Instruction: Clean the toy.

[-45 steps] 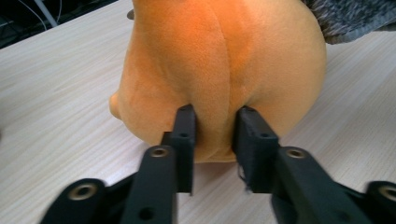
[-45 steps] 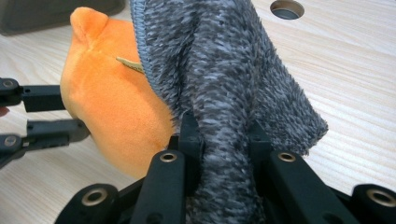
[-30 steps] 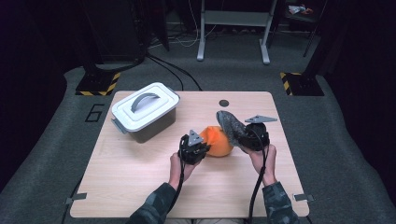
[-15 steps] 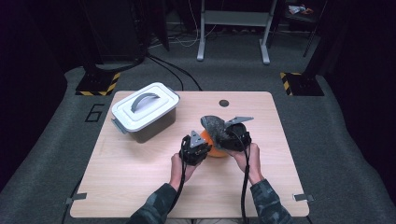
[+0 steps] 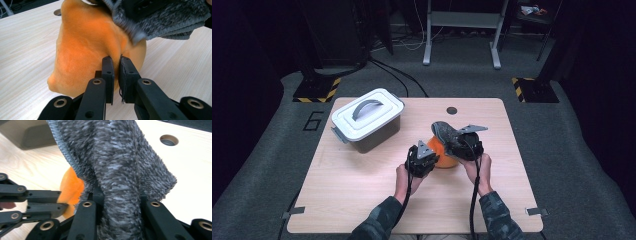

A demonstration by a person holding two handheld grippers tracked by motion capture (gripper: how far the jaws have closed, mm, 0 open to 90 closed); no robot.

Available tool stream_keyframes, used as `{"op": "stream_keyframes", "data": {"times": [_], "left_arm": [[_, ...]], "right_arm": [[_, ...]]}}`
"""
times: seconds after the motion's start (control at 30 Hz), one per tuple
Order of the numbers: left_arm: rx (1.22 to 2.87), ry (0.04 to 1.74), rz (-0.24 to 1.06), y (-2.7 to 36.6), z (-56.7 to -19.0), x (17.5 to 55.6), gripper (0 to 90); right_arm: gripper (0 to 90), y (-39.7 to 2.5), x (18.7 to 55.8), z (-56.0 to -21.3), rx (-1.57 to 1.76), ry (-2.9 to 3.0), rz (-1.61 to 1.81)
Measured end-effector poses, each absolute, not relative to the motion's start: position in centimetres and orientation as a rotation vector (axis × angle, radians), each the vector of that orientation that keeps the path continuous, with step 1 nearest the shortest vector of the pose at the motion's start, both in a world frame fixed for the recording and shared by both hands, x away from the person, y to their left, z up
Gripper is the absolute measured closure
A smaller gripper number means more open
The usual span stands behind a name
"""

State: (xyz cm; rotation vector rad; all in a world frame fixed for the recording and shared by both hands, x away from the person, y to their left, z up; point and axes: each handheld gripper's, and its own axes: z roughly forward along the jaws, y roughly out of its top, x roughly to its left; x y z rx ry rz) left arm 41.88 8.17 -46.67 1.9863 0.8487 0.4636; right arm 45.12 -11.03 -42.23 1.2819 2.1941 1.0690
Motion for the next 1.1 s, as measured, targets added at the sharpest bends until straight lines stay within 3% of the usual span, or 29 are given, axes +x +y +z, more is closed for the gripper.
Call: {"op": "stream_keyframes", "data": {"times": [0.53,1.1], "left_arm": [[1.974,0.868,0.439,8.8,-47.2,42.1,83.4],[1.976,0.880,0.428,9.0,-47.3,42.2,83.3]], "right_arm": [[72.7,-15.1,46.6,-45.3,1.470,2.144,0.999],[72.5,-16.2,47.9,-48.7,1.627,2.199,0.895]]}}
